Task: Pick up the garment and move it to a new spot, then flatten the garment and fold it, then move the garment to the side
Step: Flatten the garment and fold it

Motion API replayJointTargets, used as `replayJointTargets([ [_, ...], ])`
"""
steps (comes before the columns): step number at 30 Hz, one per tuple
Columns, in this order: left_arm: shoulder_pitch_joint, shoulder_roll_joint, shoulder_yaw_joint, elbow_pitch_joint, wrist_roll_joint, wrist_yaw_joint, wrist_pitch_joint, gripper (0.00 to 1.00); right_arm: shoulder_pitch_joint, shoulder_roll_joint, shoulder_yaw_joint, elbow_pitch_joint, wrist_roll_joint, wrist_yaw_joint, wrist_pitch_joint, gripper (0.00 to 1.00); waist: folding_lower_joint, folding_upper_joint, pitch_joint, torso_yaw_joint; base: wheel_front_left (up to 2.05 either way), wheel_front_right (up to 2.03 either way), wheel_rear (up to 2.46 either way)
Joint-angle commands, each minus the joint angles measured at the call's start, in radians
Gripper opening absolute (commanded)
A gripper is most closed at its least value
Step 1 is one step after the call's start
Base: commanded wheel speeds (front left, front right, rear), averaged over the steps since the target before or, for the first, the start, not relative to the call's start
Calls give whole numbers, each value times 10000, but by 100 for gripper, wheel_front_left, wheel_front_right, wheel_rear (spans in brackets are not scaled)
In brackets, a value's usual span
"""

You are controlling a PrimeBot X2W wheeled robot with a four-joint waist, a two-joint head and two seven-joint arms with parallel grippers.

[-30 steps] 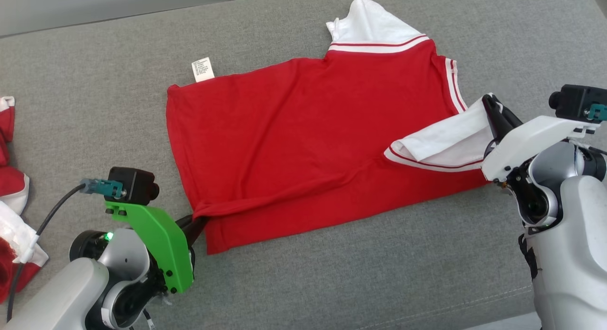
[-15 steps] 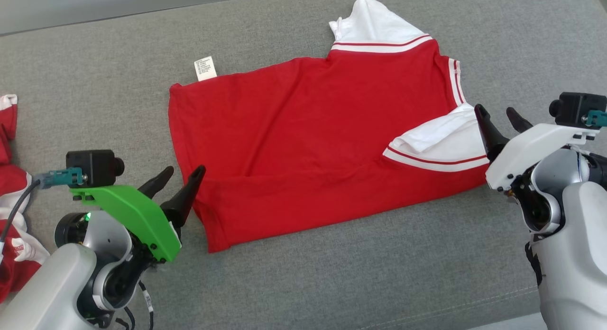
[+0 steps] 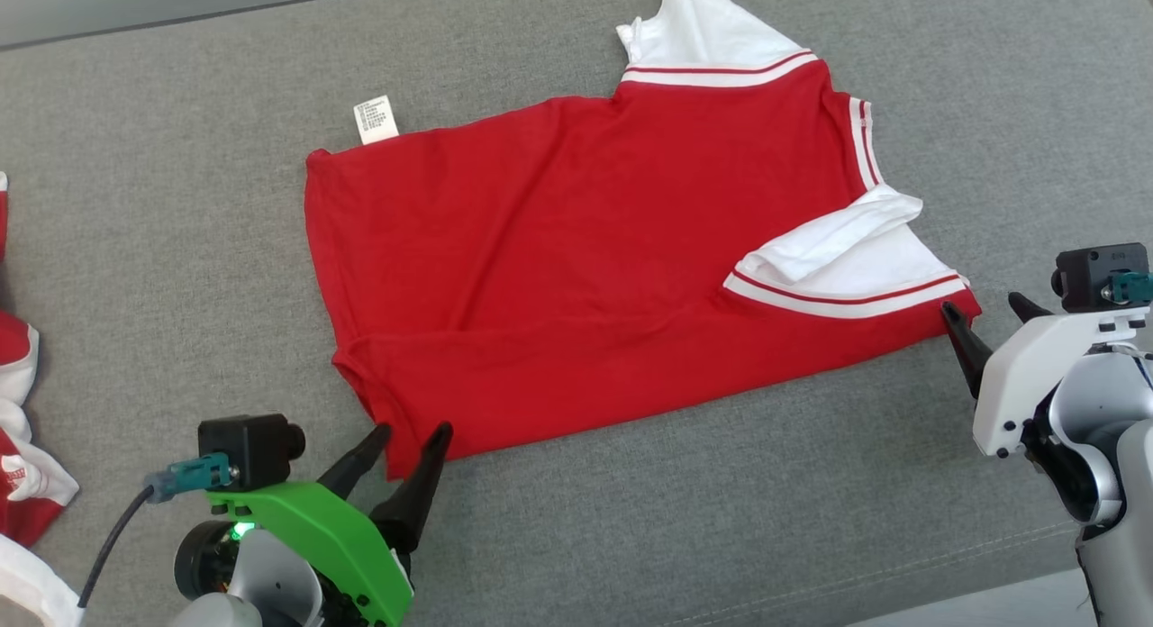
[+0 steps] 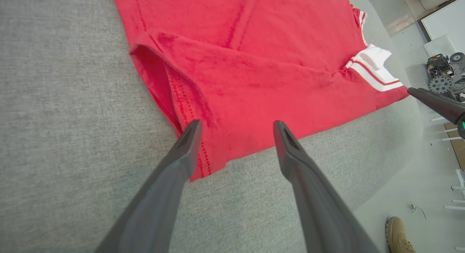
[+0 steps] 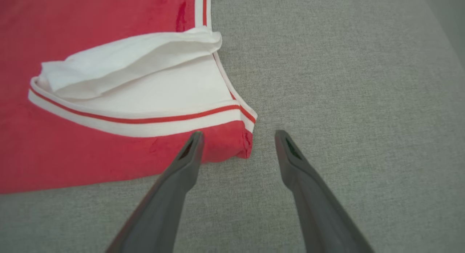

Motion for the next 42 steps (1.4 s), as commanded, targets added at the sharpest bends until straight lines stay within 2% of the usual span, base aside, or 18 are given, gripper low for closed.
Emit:
replayJointTargets([
  [1, 1, -53, -65, 73, 124, 16, -27, 100, -2, 40, -27, 69, -101, -4, 79, 100, 0, 0, 180, 79, 0, 0, 0],
  [8, -369, -385, -348, 585, 148, -64, 105, 100, -362, 249, -16, 802, -469, -6, 227, 100, 0, 0, 362, 177, 0, 0, 0],
  [14, -483, -378, -435, 1072, 425, 86, 73, 100, -519, 370, -57, 1243, -507, -6, 120, 100, 0, 0, 337, 174, 0, 0, 0],
  [21, -363, -299, -465, 1260, 386, 16, 90, 100, -529, 389, -122, 1627, -562, -10, 28, 100, 0, 0, 342, 156, 0, 0, 0],
  [22, -373, -264, -491, 1299, 425, 16, 100, 91, -541, 432, -116, 1706, -548, -10, 38, 100, 0, 0, 352, 153, 0, 0, 0],
  [23, -395, -245, -515, 1320, 465, 9, 112, 70, -555, 472, -109, 1791, -518, -10, 65, 100, 0, 0, 365, 149, 0, 0, 0],
  [24, -418, -246, -521, 1331, 482, 6, 101, 38, -582, 499, -87, 1891, -508, -10, 78, 100, 0, 0, 387, 144, 0, 0, 0],
  [25, -425, -259, -512, 1324, 447, -9, 105, 31, -619, 526, -57, 1998, -495, -10, 107, 100, 0, 0, 405, 145, 0, 0, 0],
  [26, -444, -253, -493, 1311, 402, -28, 125, 11, -693, 562, -50, 2116, -430, -10, 85, 100, 0, 0, 424, 147, 0, 0, 0],
  [27, -459, -219, -472, 1306, 374, -56, 148, 0, -758, 588, -64, 2225, -382, -10, 56, 49, 0, 0, 434, 148, 0, 0, 0],
  [28, -472, -166, -443, 1313, 351, -72, 170, 0, -837, 638, -97, 2341, -341, -10, 35, 21, 0, 0, 439, 148, 0, 0, 0],
  [29, -478, -142, -433, 1320, 318, -96, 193, 0, -906, 679, -141, 2427, -288, -10, -2, 0, 0, 0, 435, 150, 0, 0, 0],
  [35, -488, 64, -290, 1169, -19, -421, 384, 0, -1061, 651, -435, 2632, 282, -16, -162, 0, 0, 0, 126, 196, 0, 0, 0],
  [42, 248, 658, -133, 259, -574, -739, 629, 0, -237, -2, -442, 1805, 987, -15, 158, 0, 0, 0, -508, 43, 0, 0, 0],
])
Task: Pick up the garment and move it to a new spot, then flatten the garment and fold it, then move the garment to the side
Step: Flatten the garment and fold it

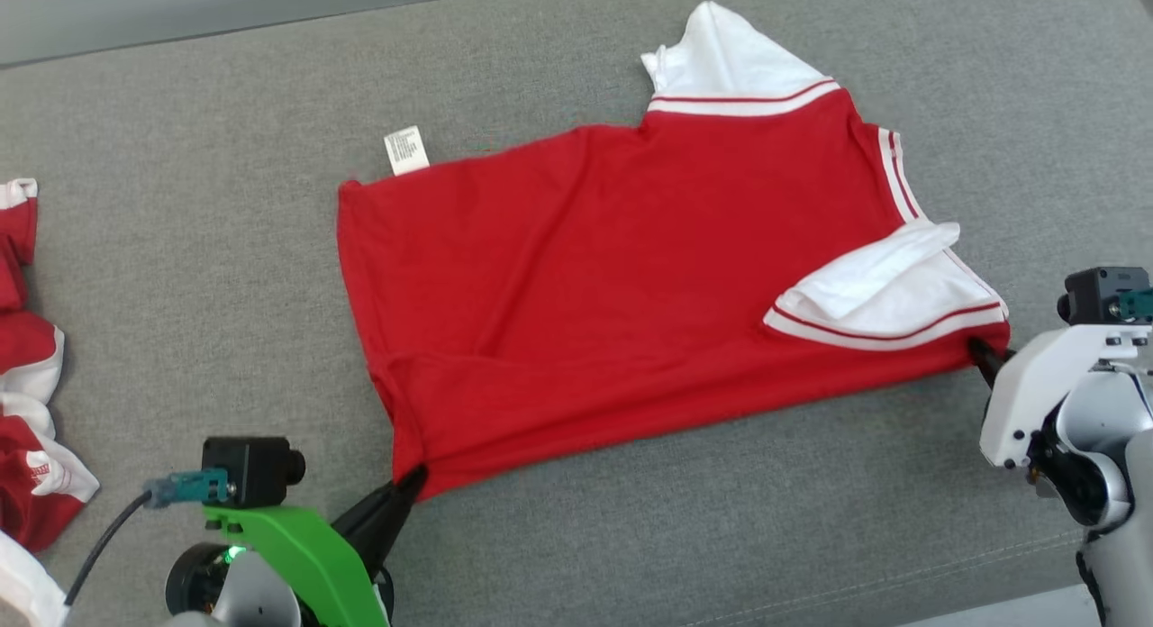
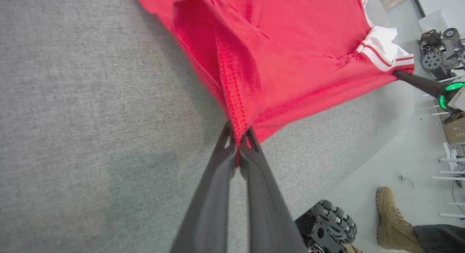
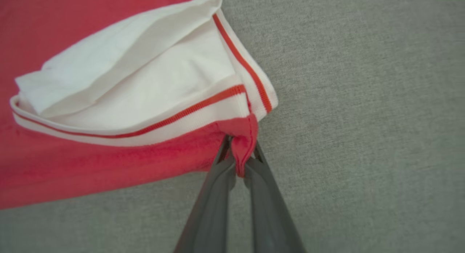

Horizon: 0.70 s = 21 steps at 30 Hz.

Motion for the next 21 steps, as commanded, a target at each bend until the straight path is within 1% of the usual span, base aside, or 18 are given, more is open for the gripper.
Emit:
replayJointTargets([
  [1, 324, 227, 62, -179, -90, -7, 7, 0, 357, -215, -41, -222, 144, -27, 117, 0, 0, 0, -317, -126, 0, 0, 0],
  [3, 757, 406, 16, -586, -120, 134, -22, 0, 835, -468, 50, -691, 415, -27, 403, 0, 0, 0, -452, -195, 0, 0, 0],
  [6, 1344, 516, -64, -1053, -197, 255, -166, 0, 1500, -738, 92, -1345, 743, -27, 826, 0, 0, 0, -538, -255, 0, 0, 0],
  [10, 1998, 345, -208, -1317, -417, 352, -351, 0, 2268, -906, 10, -2087, 1217, -24, 1320, 0, 0, 0, -434, -269, 0, 0, 0],
  [14, 2145, 132, -340, -791, -457, 266, -438, 0, 2654, -839, -228, -2293, 1233, -25, 1459, 0, 0, 0, -247, -255, 0, 0, 0],
  [15, 2067, 125, -394, -613, -397, 217, -414, 5, 2702, -794, -238, -2288, 1236, -24, 1490, 0, 0, 0, -204, -248, 0, 0, 0],
  [16, 1992, 86, -414, -471, -363, 191, -421, 15, 2708, -781, -236, -2294, 1215, -24, 1508, 0, 0, 0, -173, -244, 0, 0, 0],
  [17, 1903, -4, -411, -328, -410, 133, -453, 29, 2694, -764, -259, -2305, 1199, -25, 1511, 0, 0, 0, -136, -238, 0, 0, 0],
  [19, 1764, -51, -425, -133, -403, 3, -440, 34, 2635, -713, -284, -2325, 1174, -24, 1514, 0, 0, 0, -59, -244, 0, 0, 0],
  [20, 1658, -150, -365, 17, -459, -87, -520, 63, 2495, -680, -273, -2421, 1125, -24, 1305, 43, 0, 0, 24, -254, 0, 0, 0],
  [21, 1594, -151, -335, 60, -416, -92, -540, 92, 2462, -653, -296, -2421, 1125, -24, 1261, 100, 0, 0, 55, -256, 0, 0, 0],
])
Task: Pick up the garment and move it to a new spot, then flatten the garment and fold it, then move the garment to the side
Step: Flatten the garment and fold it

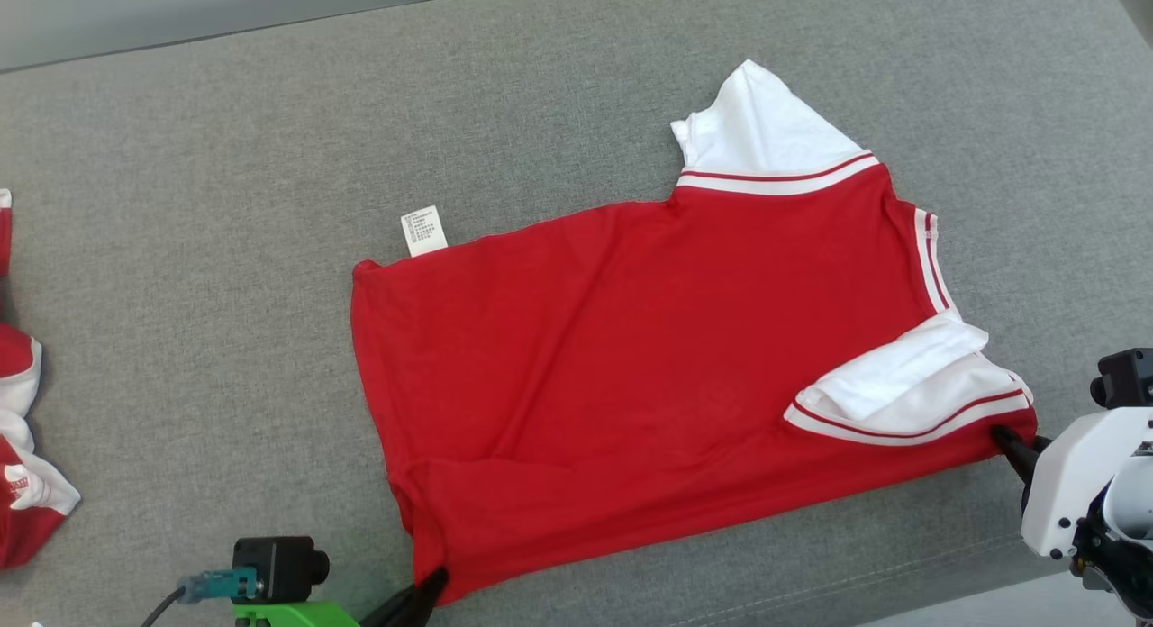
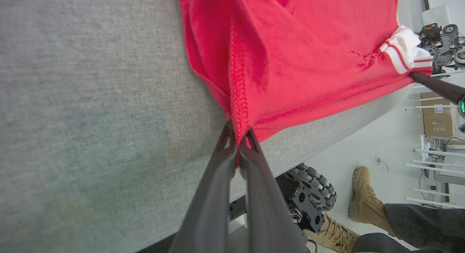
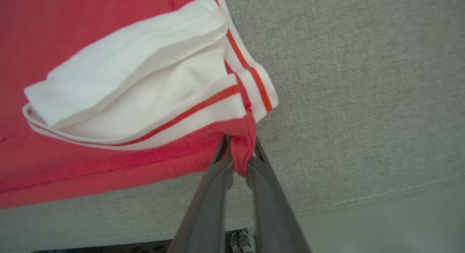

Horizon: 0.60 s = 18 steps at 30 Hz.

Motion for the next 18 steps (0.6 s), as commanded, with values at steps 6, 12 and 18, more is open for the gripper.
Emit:
replayJointTargets([
  [6, -437, 205, 543, -182, -69, 69, -245, 100, -122, -428, -20, -414, 200, -18, 466, 100, 0, 0, 341, 17, 0, 0, 0],
  [12, -943, 1460, 1485, -1668, -54, 212, 70, 100, -1374, -1309, -279, -1919, 742, -16, 1330, 100, 0, 0, 1064, 40, 0, 0, 0],
  [18, -3512, 1636, 2164, -1446, 227, 217, 777, 100, -5243, -965, 543, -1262, -115, -13, 1263, 100, 0, 0, 2685, 339, 0, 0, 0],
])
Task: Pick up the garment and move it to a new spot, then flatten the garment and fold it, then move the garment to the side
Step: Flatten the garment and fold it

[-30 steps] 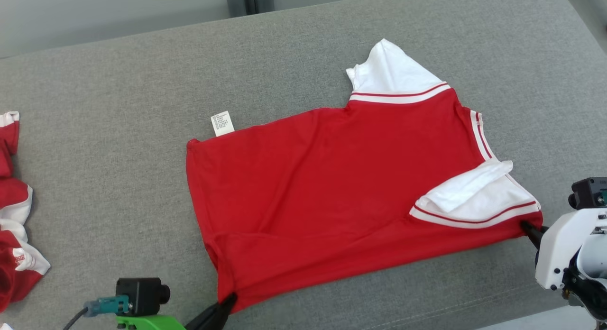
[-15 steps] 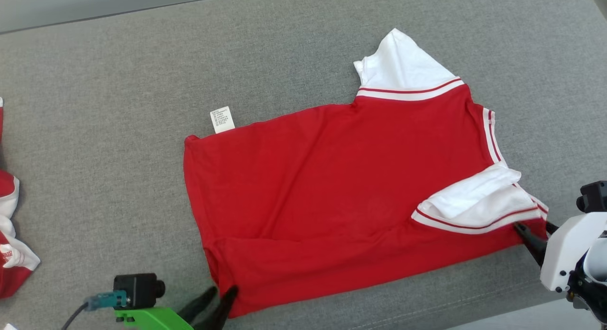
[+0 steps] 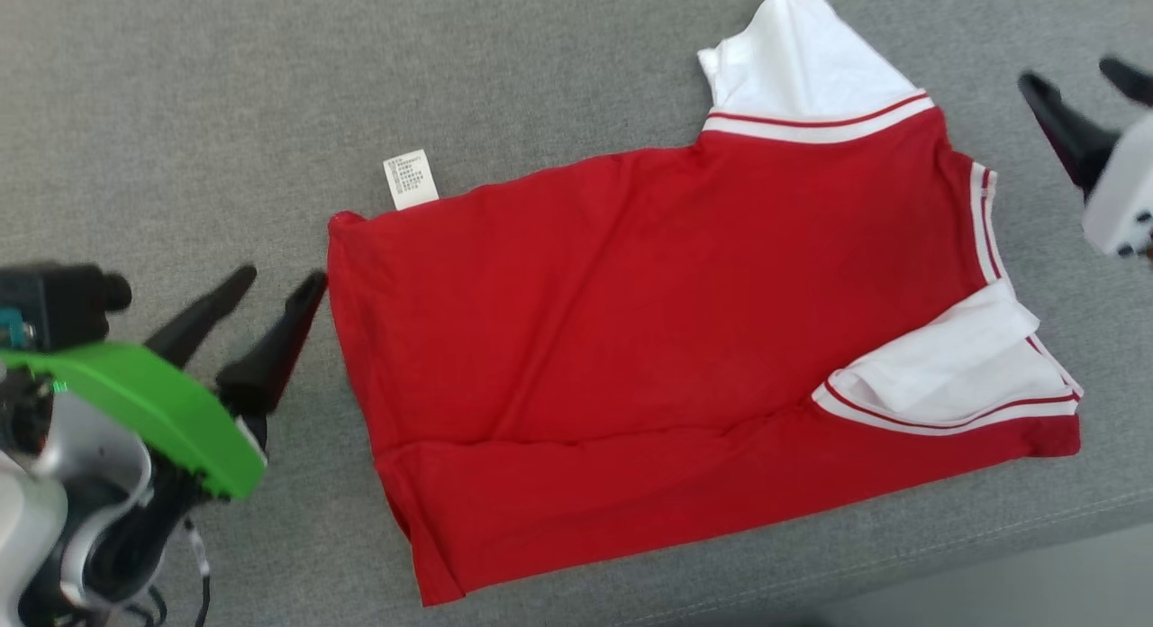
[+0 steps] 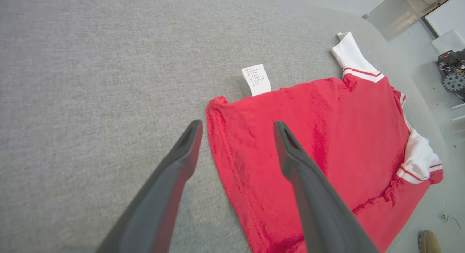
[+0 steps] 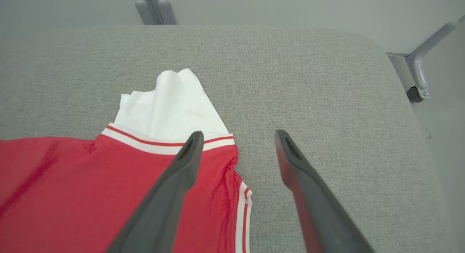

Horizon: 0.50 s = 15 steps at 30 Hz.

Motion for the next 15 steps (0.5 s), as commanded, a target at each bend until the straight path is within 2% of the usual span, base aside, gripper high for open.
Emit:
replayJointTargets([
  [1, -736, -222, -80, 281, 111, -125, 197, 100, -734, 146, 329, 394, -320, -4, -36, 100, 0, 0, 1315, 356, 0, 0, 0],
  [6, -2781, -1104, -949, 1712, 671, -667, 890, 100, -3109, 830, 900, 2699, -1483, -9, -572, 100, 0, 0, 1843, 972, 0, 0, 0],
  [10, -3666, -1757, -1634, 2443, 1004, -1144, 1236, 100, -4025, 952, 1145, 4272, -1990, -10, -1051, 100, 0, 0, 1964, 1468, 0, 0, 0],
  [15, -4202, -2202, -2067, 2956, 1062, -1525, 1548, 100, -4635, 1019, 1430, 5611, -2242, -10, -1474, 100, 0, 0, 1999, 1733, 0, 0, 0],
])
